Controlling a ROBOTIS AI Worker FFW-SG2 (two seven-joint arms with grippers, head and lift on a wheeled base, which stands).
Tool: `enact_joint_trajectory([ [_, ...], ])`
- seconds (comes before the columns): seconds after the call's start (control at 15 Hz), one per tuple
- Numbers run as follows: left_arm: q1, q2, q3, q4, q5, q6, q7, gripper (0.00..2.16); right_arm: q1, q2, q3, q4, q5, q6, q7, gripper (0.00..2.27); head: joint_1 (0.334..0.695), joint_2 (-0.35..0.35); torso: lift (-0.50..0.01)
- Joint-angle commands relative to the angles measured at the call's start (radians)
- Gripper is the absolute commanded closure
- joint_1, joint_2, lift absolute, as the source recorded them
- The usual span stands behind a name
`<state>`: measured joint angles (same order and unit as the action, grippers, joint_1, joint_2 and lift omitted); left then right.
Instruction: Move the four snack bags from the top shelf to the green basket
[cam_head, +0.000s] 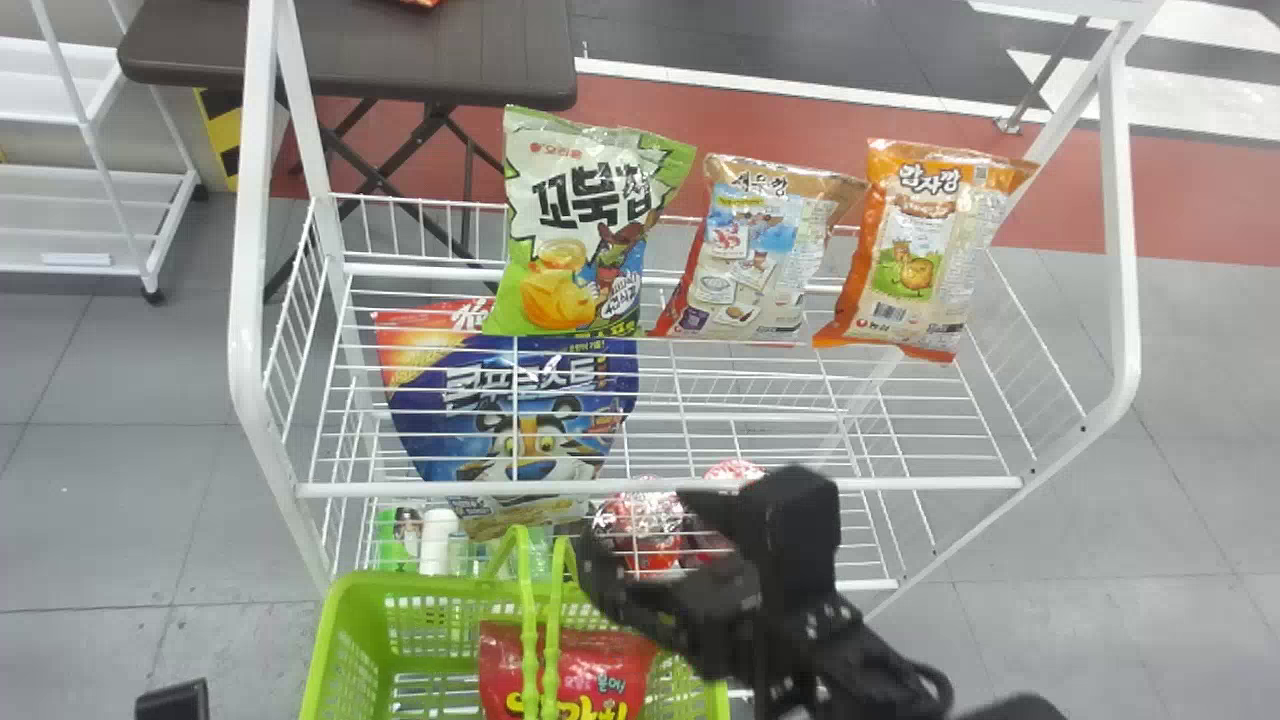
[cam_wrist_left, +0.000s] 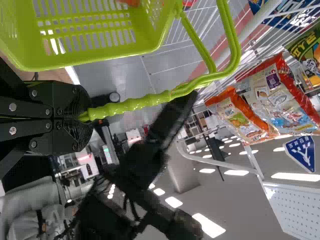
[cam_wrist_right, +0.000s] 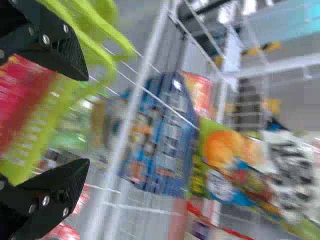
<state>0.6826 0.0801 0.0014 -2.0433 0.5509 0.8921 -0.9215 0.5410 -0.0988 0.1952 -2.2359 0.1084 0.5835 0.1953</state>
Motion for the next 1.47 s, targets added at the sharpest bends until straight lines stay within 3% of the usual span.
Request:
enact_joint_trajectory([
  [0.0, 0.0, 0.004, -0.007, 0.0, -0.003, 0.0, 0.001, 1.58, -0.142, 0.028, 0.023, 0.148, -0.012, -0.185, -0.066, 0.09, 0.695, -0.208, 0.0],
  [0.2, -0.002, 0.015, -0.011, 0.002, 0.0, 0.0, 0.004, 1.58, -0.346, 0.093, 0.064, 0.368, -0.01, -0.323, -0.177, 0.1, 0.695, -0.165, 0.0],
  [0.33, -0.005, 0.033, -0.011, 0.006, 0.009, 0.003, 0.006, 1.58, -0.449, 0.099, 0.099, 0.513, -0.009, -0.474, -0.277, 0.1, 0.695, -0.141, 0.0],
  [0.6, -0.025, 0.064, -0.012, 0.02, 0.035, 0.003, 0.009, 1.58, -0.559, 0.1, 0.098, 0.661, -0.006, -0.514, -0.408, 0.11, 0.695, -0.114, 0.0],
  [0.73, -0.028, 0.07, -0.012, 0.021, 0.04, 0.003, 0.009, 1.58, -0.628, 0.1, 0.078, 0.748, -0.042, -0.501, -0.389, 0.13, 0.695, -0.123, 0.0],
  [0.93, -0.032, 0.076, -0.012, 0.026, 0.046, 0.003, 0.01, 1.58, -0.681, 0.1, 0.033, 0.791, -0.102, -0.425, -0.263, 0.28, 0.695, -0.118, 0.0],
  [1.0, -0.035, 0.075, -0.012, 0.031, 0.047, 0.003, 0.01, 1.58, -0.69, 0.1, 0.03, 0.791, -0.102, -0.372, -0.198, 0.72, 0.695, -0.115, 0.0],
  [1.07, -0.035, 0.075, -0.015, 0.031, 0.046, 0.003, 0.012, 1.58, -0.69, 0.1, 0.027, 0.785, -0.098, -0.345, -0.158, 1.48, 0.695, -0.114, 0.0],
  [1.13, -0.037, 0.076, -0.02, 0.031, 0.046, 0.003, 0.01, 1.58, -0.678, 0.1, 0.027, 0.771, -0.089, -0.345, -0.154, 2.01, 0.695, -0.108, 0.0],
  [1.27, -0.035, 0.075, -0.021, 0.029, 0.046, 0.0, 0.01, 1.58, -0.65, 0.1, 0.027, 0.723, -0.084, -0.32, -0.128, 2.2, 0.695, -0.1, 0.0],
  [1.4, -0.031, 0.075, -0.021, 0.023, 0.046, 0.0, 0.009, 1.58, -0.621, 0.1, 0.03, 0.667, -0.085, -0.284, -0.097, 2.22, 0.695, -0.097, 0.0],
])
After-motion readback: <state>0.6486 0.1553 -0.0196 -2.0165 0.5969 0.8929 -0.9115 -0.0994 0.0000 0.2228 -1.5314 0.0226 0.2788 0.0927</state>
